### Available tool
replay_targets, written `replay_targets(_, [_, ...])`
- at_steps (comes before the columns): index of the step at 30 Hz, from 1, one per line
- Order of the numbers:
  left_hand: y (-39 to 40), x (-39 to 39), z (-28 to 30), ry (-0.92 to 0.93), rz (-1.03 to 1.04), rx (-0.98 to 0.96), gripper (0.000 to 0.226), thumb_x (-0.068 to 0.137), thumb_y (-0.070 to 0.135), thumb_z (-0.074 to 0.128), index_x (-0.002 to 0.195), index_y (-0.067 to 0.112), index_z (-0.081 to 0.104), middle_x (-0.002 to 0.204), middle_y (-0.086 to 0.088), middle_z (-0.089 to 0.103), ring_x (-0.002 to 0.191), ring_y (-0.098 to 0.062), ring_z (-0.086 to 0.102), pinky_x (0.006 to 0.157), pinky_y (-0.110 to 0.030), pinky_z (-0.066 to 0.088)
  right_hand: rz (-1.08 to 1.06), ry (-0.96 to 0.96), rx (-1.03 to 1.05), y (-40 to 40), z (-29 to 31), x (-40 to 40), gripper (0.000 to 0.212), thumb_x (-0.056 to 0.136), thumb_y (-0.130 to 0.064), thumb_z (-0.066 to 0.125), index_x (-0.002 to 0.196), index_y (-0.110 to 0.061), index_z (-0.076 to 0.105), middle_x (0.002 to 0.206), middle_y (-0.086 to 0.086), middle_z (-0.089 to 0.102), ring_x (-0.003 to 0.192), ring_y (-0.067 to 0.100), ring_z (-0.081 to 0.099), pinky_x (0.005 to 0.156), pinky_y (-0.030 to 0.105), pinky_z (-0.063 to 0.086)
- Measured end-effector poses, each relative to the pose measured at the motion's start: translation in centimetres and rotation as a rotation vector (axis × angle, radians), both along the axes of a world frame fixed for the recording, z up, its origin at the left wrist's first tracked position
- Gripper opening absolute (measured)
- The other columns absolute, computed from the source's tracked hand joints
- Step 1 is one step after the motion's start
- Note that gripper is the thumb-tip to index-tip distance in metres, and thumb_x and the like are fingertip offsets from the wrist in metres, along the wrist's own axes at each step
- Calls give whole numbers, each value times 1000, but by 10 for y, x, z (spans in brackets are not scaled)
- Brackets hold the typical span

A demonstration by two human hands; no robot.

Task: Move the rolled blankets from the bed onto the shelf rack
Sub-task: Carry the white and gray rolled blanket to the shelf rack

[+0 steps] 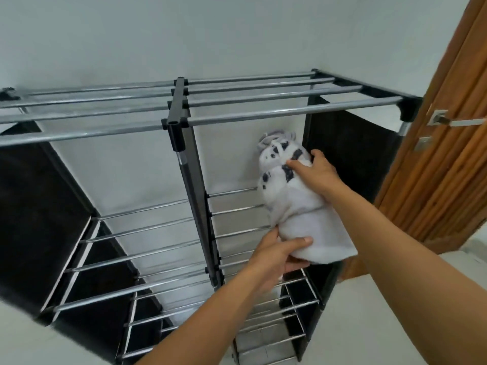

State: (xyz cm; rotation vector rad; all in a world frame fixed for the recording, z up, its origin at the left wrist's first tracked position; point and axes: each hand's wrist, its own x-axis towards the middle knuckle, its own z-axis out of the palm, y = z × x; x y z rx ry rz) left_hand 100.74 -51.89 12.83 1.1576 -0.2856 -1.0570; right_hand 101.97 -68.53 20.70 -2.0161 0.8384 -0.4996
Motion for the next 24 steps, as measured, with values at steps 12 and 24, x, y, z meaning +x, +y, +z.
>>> replay_targets(12, [-26,30,14,104,-19,55,28,86,-4,64,110,8,58,125,-18,62,116,-36,62,71,-38,62,-26,284,-29,-12,-17,9,65,87,-45,53,141,-11,38,133,14,53,112,30,57,77,31,43])
replay_targets(24, [-29,27,-1,-113,-81,137,34,89,20,66,119,19,51,101,-8,66,70,-22,65,69,-34,60,-56,90,-289,12,-35,-40,40,94,-26,50,132,-12,51,128,11,55,107,20,53,85,22,34])
